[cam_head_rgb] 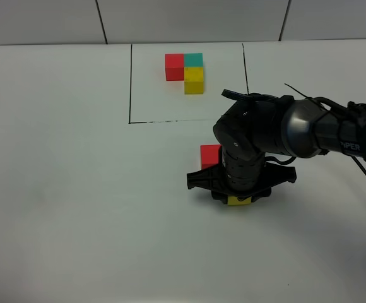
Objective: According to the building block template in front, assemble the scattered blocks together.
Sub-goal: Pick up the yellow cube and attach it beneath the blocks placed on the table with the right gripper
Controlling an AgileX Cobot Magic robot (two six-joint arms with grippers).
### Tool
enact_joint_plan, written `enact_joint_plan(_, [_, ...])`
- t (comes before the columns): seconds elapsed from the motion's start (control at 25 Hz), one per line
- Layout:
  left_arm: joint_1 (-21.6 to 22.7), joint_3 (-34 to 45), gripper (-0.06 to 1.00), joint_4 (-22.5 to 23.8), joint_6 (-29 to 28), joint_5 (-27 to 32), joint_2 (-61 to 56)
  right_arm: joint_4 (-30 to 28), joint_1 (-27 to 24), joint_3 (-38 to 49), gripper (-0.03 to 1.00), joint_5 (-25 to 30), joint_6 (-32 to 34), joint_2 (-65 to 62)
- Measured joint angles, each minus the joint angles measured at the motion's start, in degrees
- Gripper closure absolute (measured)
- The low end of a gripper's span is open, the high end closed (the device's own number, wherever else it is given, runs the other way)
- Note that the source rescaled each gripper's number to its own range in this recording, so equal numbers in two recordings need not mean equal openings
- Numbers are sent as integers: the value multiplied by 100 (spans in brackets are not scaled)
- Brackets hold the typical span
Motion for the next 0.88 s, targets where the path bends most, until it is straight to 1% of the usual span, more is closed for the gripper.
enact_joint_plan(0.52, [0, 0, 25, 0, 0, 0, 0, -307, -27, -151, 97, -127, -57, 281])
enact_joint_plan(0.88, [0, 0, 25, 0, 0, 0, 0, -277, -94, -151, 97, -216, -190, 329])
